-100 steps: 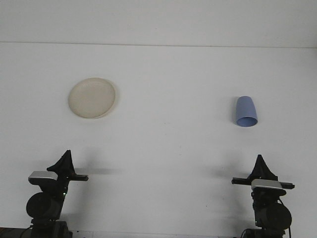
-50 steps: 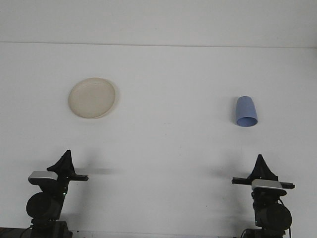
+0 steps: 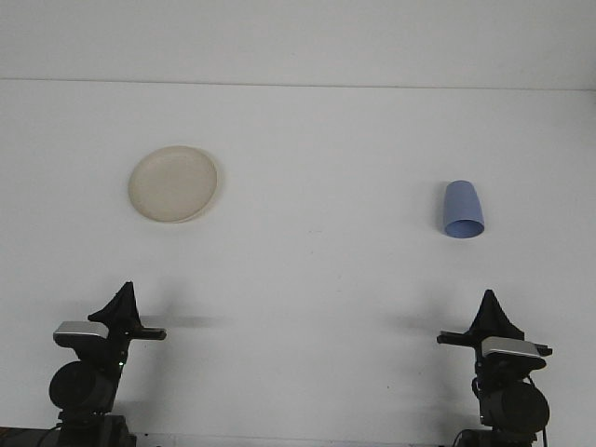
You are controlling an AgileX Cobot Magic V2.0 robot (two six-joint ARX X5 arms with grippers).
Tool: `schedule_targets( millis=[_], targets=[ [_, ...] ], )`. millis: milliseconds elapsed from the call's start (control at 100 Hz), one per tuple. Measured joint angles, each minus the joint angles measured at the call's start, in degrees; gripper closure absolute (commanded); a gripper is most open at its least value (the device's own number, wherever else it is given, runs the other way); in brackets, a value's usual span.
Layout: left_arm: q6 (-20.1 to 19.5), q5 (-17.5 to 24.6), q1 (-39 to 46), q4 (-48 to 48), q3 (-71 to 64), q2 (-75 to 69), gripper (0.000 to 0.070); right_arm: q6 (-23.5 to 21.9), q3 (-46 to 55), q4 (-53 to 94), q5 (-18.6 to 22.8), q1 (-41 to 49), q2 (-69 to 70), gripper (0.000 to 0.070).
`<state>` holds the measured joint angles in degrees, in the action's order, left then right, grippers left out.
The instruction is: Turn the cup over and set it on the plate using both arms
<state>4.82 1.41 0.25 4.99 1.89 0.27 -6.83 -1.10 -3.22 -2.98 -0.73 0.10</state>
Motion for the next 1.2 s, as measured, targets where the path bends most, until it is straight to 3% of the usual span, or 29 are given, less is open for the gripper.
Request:
schedule_targets(
  millis=[100, 150, 240, 270, 290, 470, 650, 810, 1200],
  targets=[
    [0.00, 0.00, 0.00, 0.00, 0.00, 0.00, 0.0687, -2.03, -3.15, 4.13, -0.09, -0.02, 1.20, 0.0695],
    [0.00, 0.00, 0.00, -0.02, 0.00, 0.00, 0.0687, -2.51, -5.84, 6.10, -0.20, -0.02, 2.75, 0.0630],
    [0.00, 0.00, 0.00, 0.00, 0.00, 0.00, 0.0687, -2.69, -9.84, 6.32, -0.13, -0.02, 6.54, 0.0224],
    [0.00, 0.00, 0.00, 0.00, 0.00, 0.00, 0.0687, -2.73, -10.78, 6.14, -0.13, -0.02, 8.02, 0.0141],
    [0.00, 0.00, 0.00, 0.00, 0.00, 0.00, 0.0687, -2.82, -11.28, 6.08, -0.13, -0.02, 9.05, 0.0123],
    [0.00, 0.00, 0.00, 0.00, 0.00, 0.00, 0.0687, -1.73, -14.62, 4.07, -0.26, -0.02, 19.23, 0.0121],
    [0.00, 0.00, 0.00, 0.02, 0.00, 0.00, 0.0687, 5.16, -17.14, -2.23, -3.69, -0.17, 28.30, 0.0120],
    [0.00, 0.00, 0.00, 0.00, 0.00, 0.00, 0.0687, 10.47, -17.14, -7.48, -3.87, -1.60, 38.97, 0.0120],
    [0.00, 0.00, 0.00, 0.02, 0.00, 0.00, 0.0687, 14.56, -17.11, -26.29, 0.70, -6.93, 62.55, 0.0120]
  ],
)
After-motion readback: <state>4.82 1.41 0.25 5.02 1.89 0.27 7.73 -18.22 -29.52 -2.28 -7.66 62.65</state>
